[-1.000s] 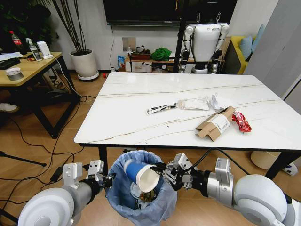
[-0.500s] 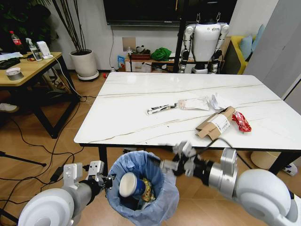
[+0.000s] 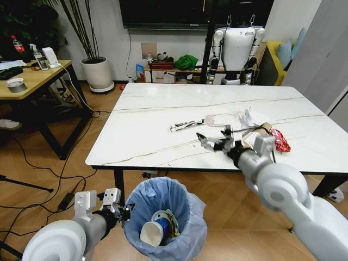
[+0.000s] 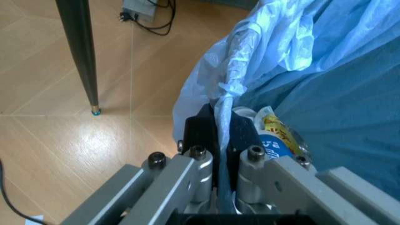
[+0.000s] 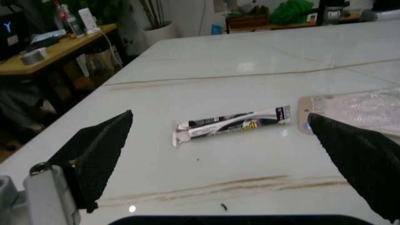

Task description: Pick up the trash bin and place the trash from the table into it.

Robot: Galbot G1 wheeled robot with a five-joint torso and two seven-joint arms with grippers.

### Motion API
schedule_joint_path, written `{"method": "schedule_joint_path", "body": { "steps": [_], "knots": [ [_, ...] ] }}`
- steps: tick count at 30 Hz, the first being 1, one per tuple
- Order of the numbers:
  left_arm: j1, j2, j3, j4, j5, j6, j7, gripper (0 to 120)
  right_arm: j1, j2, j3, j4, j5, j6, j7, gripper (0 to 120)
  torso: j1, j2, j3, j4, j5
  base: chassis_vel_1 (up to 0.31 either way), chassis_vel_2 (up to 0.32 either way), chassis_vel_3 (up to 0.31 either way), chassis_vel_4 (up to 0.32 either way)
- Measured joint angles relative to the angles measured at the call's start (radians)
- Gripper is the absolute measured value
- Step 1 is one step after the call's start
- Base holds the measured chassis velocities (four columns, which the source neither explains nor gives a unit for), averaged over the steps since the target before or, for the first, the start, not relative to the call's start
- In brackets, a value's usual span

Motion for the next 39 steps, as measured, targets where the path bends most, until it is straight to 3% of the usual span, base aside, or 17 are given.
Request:
{"method": "schedule_joint_path", "body": {
  "steps": [7, 11, 13, 15, 19, 27, 34, 39],
  "knots": [
    [0.003, 0.000, 0.001, 0.000, 0.012, 0.000, 0.007, 0, 0.193, 0.092, -0.145, -0.192, 0.091, -0.012, 0.149, 100, 0.000, 0.000, 0.000, 0.0000, -0.0002, 0.000, 0.000, 0.000, 0.000],
    [0.002, -0.001, 0.001, 0.000, 0.012, 0.000, 0.008, 0, 0.302, 0.217, -0.217, -0.355, 0.116, -0.013, 0.244, 100, 0.000, 0.000, 0.000, 0.0002, -0.0005, 0.000, 0.000, 0.000, 0.000],
    [0.002, 0.000, 0.000, 0.000, 0.011, 0.000, 0.008, 0, 0.308, 0.227, -0.221, -0.367, 0.117, -0.013, 0.248, 100, 0.000, 0.000, 0.000, 0.0001, -0.0005, 0.000, 0.000, 0.000, 0.000],
    [-0.002, 0.001, -0.002, 0.000, 0.010, 0.000, 0.008, 0, 0.354, 0.308, -0.241, -0.470, 0.116, -0.009, 0.278, 100, 0.000, 0.000, 0.000, 0.0001, -0.0003, 0.000, 0.000, 0.000, 0.000],
    [-0.006, 0.002, -0.002, 0.000, 0.008, 0.000, 0.009, 0, 0.414, 0.393, -0.260, -0.597, 0.113, 0.009, 0.319, 100, 0.000, 0.000, 0.000, 0.0000, -0.0001, 0.000, 0.000, 0.000, 0.000],
    [-0.009, 0.011, -0.015, 0.000, -0.003, 0.000, 0.010, 0, 0.472, 0.474, -0.270, -0.752, 0.105, 0.012, 0.381, 100, 0.000, 0.000, 0.000, 0.0000, -0.0001, 0.000, 0.000, 0.000, 0.000],
    [-0.009, 0.010, -0.019, 0.000, -0.007, 0.000, 0.010, 0, 0.473, 0.498, -0.271, -0.792, 0.105, 0.010, 0.405, 100, 0.000, 0.000, 0.000, -0.0002, 0.0001, 0.000, 0.000, 0.000, 0.000],
    [-0.014, 0.013, -0.026, 0.000, -0.015, 0.000, 0.009, 0, 0.462, 0.508, -0.270, -0.817, 0.104, 0.012, 0.415, 88, 0.000, 0.000, 0.000, -0.0001, 0.0001, 0.000, 0.000, 0.000, 0.000]
  ]
}}
